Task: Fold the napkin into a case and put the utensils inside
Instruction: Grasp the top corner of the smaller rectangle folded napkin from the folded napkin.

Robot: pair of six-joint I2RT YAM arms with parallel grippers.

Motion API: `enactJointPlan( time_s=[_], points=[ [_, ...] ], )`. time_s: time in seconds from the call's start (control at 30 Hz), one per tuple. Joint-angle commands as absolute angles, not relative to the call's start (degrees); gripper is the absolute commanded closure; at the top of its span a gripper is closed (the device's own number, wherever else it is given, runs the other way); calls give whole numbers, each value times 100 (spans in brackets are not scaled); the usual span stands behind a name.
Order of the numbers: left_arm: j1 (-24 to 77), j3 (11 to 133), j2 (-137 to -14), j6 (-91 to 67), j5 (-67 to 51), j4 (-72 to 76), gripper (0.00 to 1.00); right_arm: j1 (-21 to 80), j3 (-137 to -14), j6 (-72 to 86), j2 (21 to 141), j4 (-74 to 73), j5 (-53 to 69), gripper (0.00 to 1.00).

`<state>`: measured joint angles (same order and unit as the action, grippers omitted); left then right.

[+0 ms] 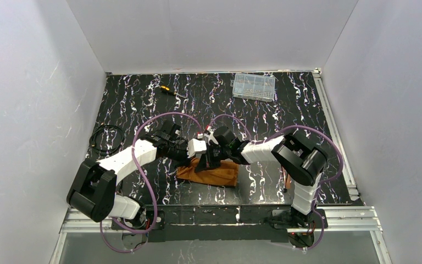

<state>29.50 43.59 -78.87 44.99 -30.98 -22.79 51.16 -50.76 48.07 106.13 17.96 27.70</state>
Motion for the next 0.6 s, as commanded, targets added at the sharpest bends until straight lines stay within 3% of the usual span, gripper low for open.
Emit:
enactJointPlan(
  time_s=[0.0,0.23,0.57],
  points=[
    [2980,4307,-7685,4556,-3331,-2435,100,5156,-5119,4904,10562,1960,2722,99],
    [2982,4315,-7681,4559,-3284,-2414,100,5158,-5367,4376,9976,437,1794,99],
    [2979,4300,-7662,4552,-3343,-2400,100,5158,-5311,4281,10235,220,1730,99]
  ],
)
